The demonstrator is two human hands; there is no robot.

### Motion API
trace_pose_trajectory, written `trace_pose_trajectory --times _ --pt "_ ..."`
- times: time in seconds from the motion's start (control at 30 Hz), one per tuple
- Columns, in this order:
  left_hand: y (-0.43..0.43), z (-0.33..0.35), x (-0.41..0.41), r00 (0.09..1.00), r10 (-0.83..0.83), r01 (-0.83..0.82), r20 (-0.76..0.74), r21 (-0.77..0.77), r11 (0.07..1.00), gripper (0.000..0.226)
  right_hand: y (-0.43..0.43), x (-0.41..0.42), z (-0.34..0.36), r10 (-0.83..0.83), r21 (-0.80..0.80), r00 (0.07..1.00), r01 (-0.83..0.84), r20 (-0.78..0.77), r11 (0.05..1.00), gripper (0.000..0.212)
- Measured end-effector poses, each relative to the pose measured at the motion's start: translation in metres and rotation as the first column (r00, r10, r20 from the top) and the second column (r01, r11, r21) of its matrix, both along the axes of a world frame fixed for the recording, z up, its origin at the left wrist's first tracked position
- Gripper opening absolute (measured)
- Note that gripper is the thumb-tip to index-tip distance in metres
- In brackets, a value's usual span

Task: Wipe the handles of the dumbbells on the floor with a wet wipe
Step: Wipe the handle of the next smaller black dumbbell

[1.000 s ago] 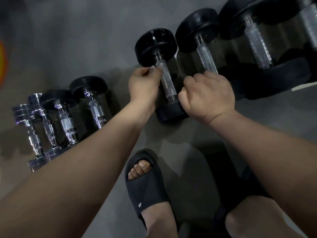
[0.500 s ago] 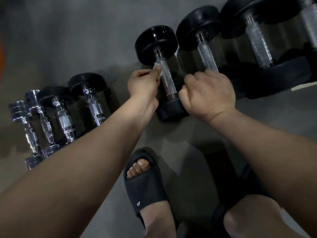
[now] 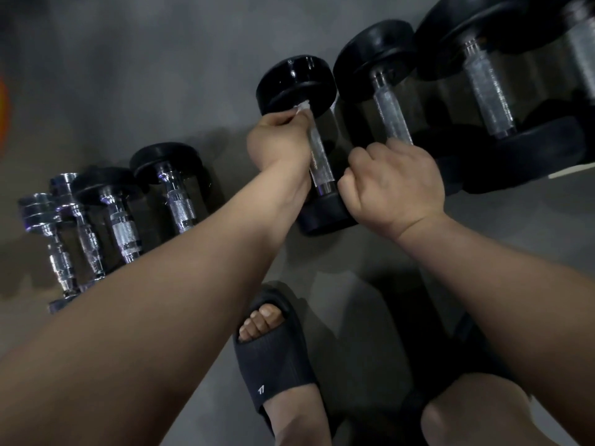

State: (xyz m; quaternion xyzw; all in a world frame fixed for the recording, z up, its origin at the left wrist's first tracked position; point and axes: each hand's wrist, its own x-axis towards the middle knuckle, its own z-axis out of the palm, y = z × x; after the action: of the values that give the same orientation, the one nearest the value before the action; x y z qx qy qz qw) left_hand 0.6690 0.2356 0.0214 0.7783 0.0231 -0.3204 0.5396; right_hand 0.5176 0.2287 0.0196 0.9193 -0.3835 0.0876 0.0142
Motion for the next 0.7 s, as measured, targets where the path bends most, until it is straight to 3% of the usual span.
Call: trace_pose_trajectory --times 0.1,0.17,0.27,0.33,0.4,0.7 --pt "-0.004 -0.001 0.002 0.993 0.092 -0.093 -0.072 -0.011 0.996 0.016 0.000 0.001 0.002 0.001 0.017 1.000 -0.001 -0.014 1.000 0.031" --pt "-0.003 -0.004 0.007 0.971 0.126 -0.136 -0.204 -0.035 0.990 0.017 0.000 0.001 0.002 0.006 0.038 1.000 -0.005 -0.011 0.999 0.032" --pt "-0.001 -0.010 0.017 0.869 0.049 -0.097 -0.492 -0.072 0.993 0.019 0.000 0.001 0.003 0.004 0.043 1.000 -0.003 -0.012 0.999 0.033" --pt "0.000 -0.014 0.020 0.826 -0.003 -0.043 -0.564 -0.068 0.997 0.024 0.000 0.001 0.004 0.004 0.040 1.000 -0.004 -0.011 0.999 0.032" --pt "-0.001 -0.014 0.019 0.834 -0.004 -0.033 -0.552 -0.057 0.998 0.022 0.000 0.000 0.004 0.005 0.045 1.000 -0.005 -0.006 0.999 0.032" --pt "0.002 -0.010 0.027 0.977 -0.044 0.030 -0.208 -0.069 0.997 0.021 0.001 0.002 0.004 0.004 0.084 1.000 -0.003 -0.010 0.996 0.037"
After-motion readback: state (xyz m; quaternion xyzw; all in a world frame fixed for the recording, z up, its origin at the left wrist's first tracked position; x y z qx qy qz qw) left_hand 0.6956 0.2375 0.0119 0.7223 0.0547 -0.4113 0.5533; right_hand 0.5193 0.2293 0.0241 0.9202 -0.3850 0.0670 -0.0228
